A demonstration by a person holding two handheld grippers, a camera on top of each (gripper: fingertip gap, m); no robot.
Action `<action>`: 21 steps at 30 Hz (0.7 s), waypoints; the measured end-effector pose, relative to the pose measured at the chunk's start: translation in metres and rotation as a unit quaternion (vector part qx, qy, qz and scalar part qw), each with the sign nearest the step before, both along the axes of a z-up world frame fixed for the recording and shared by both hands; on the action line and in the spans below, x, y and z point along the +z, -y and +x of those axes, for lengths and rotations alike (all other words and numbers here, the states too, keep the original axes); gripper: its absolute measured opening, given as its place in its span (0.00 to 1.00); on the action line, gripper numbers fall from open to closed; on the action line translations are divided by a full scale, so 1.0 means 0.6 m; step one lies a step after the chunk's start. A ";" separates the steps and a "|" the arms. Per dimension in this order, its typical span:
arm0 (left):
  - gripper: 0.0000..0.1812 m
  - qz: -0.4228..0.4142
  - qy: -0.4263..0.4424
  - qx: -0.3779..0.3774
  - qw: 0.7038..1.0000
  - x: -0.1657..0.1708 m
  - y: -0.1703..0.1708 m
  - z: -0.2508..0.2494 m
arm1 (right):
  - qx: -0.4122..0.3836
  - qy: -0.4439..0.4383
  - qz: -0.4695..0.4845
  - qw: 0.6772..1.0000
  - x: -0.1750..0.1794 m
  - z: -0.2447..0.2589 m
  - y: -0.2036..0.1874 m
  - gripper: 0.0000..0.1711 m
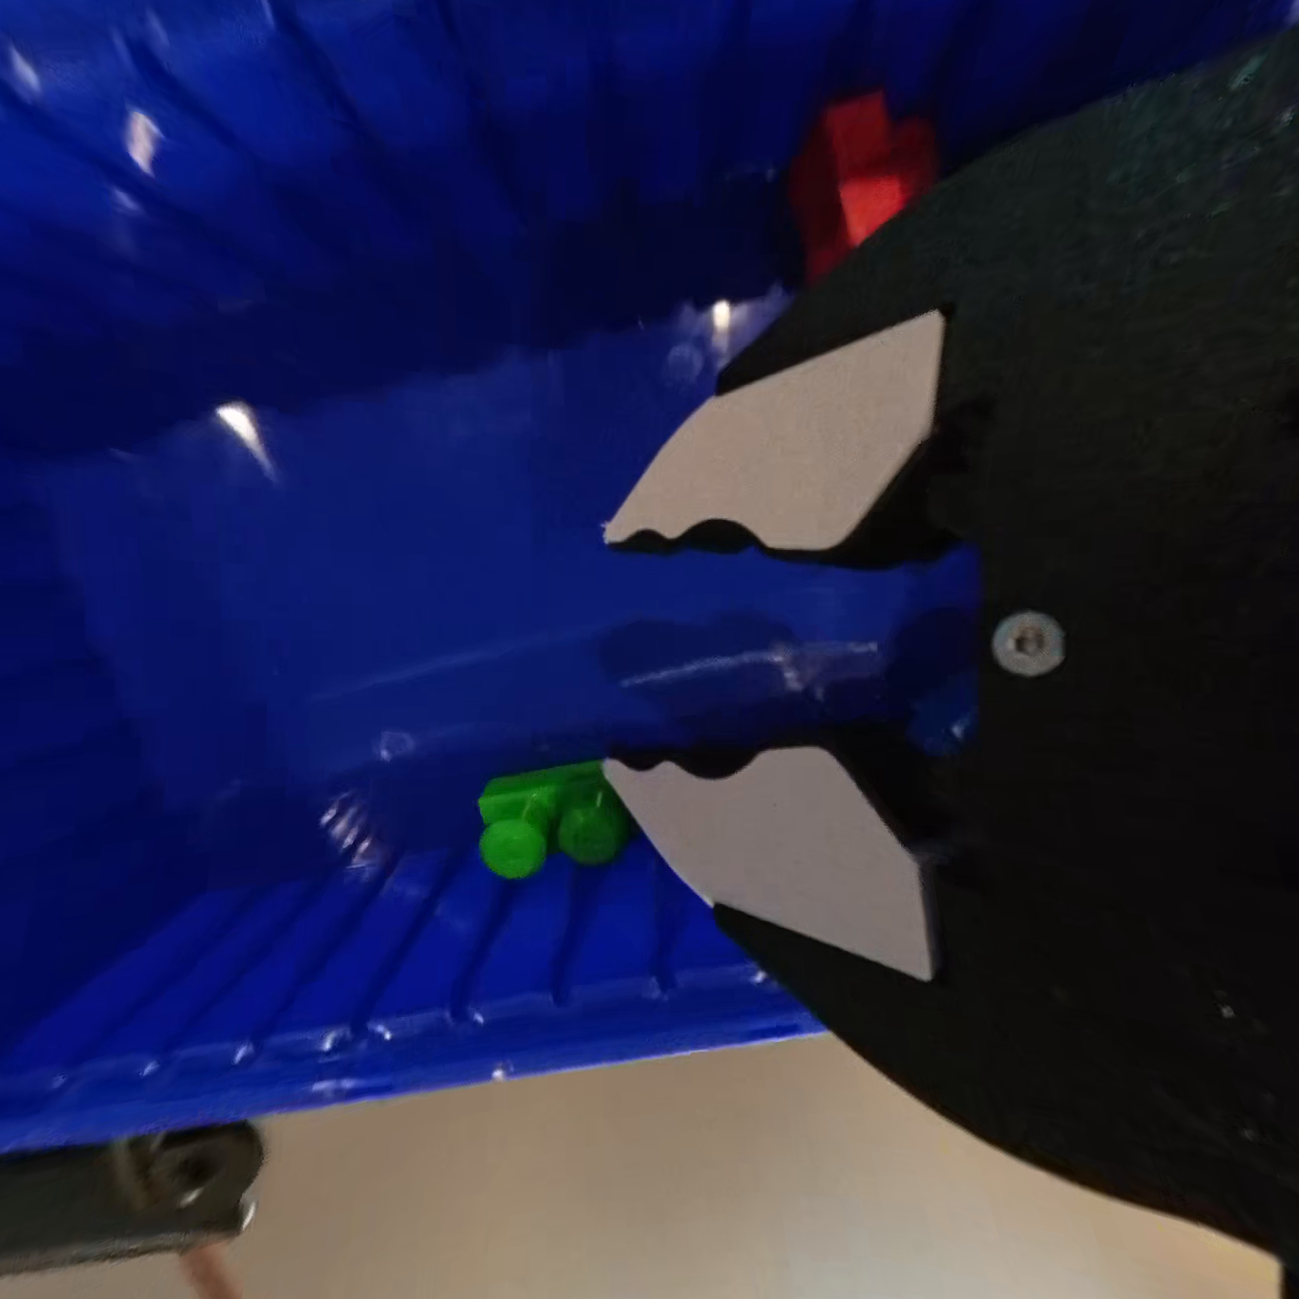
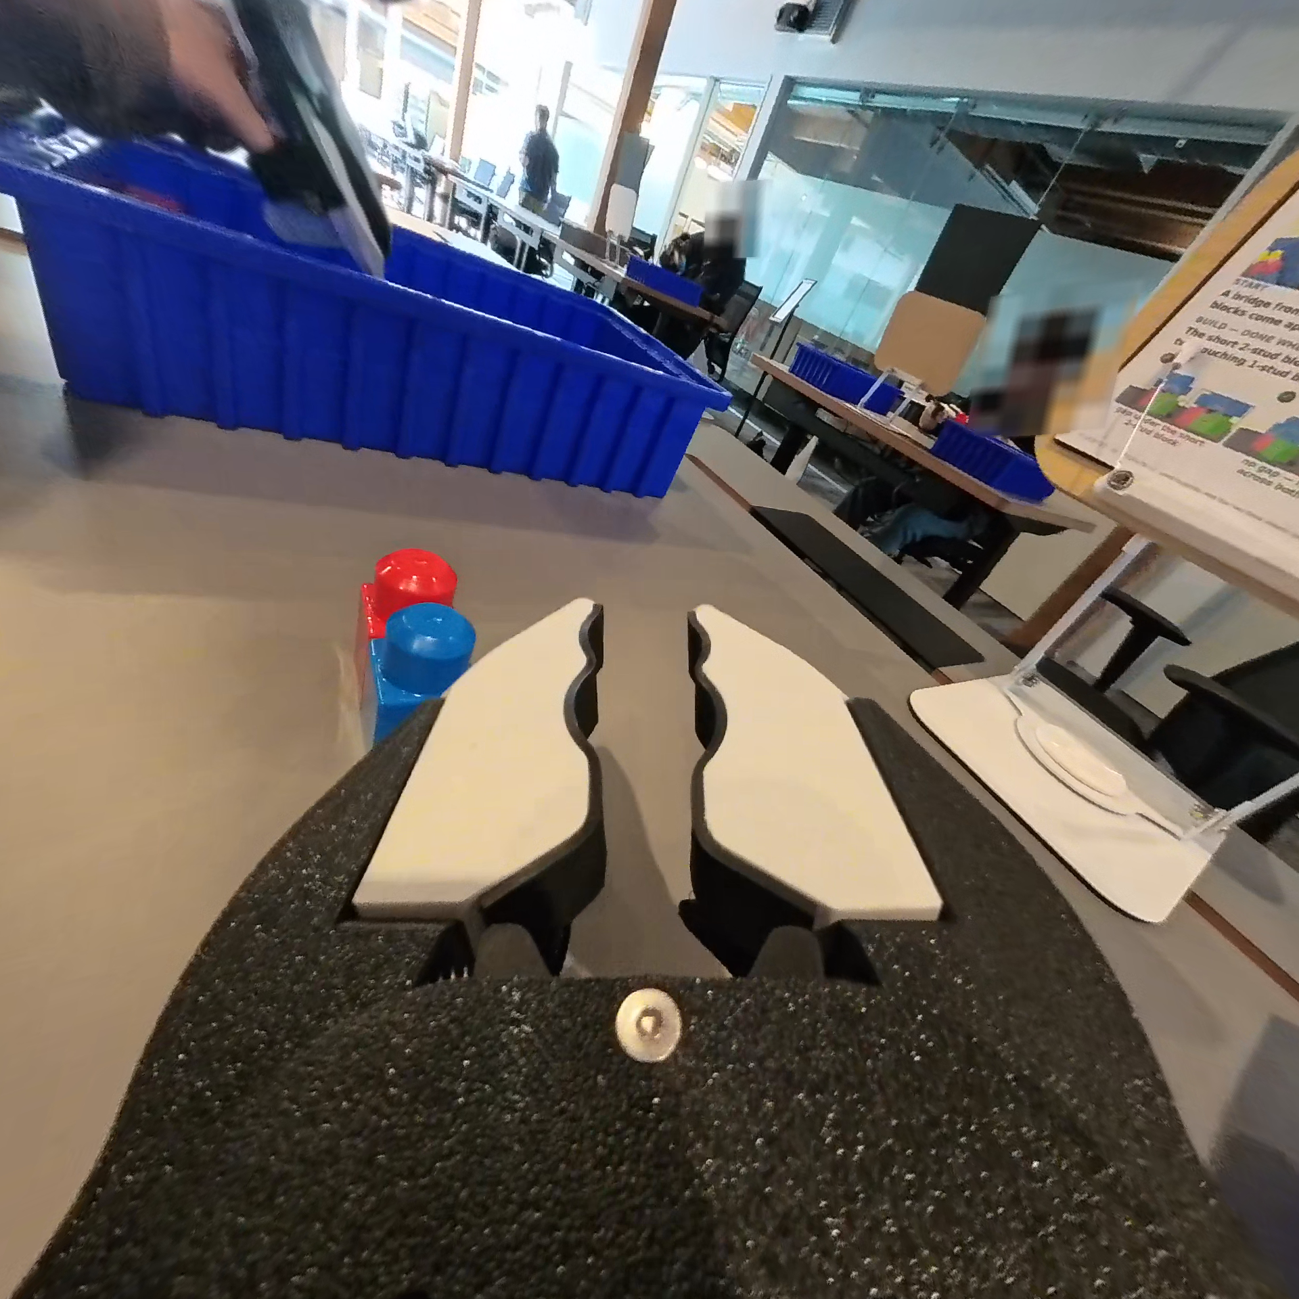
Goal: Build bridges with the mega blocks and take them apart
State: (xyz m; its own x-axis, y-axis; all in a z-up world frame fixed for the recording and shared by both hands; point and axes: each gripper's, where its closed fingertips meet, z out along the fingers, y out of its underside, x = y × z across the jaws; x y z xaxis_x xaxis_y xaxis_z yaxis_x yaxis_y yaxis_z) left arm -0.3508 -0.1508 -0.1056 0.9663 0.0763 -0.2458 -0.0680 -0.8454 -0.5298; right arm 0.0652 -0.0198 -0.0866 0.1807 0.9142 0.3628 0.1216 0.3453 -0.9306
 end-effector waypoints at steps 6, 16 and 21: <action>0.29 -0.132 -0.120 0.004 0.984 -0.059 -0.021 -0.066 | 0.012 0.001 0.004 1.000 -0.002 -0.006 0.003 0.13; 0.35 -0.173 -0.108 0.081 0.976 -0.095 -0.043 -0.105 | 0.032 -0.003 0.004 0.999 -0.001 -0.012 0.014 0.13; 0.35 -0.174 -0.088 0.097 0.976 -0.098 -0.048 -0.109 | 0.041 0.004 0.008 0.999 -0.004 -0.017 0.021 0.13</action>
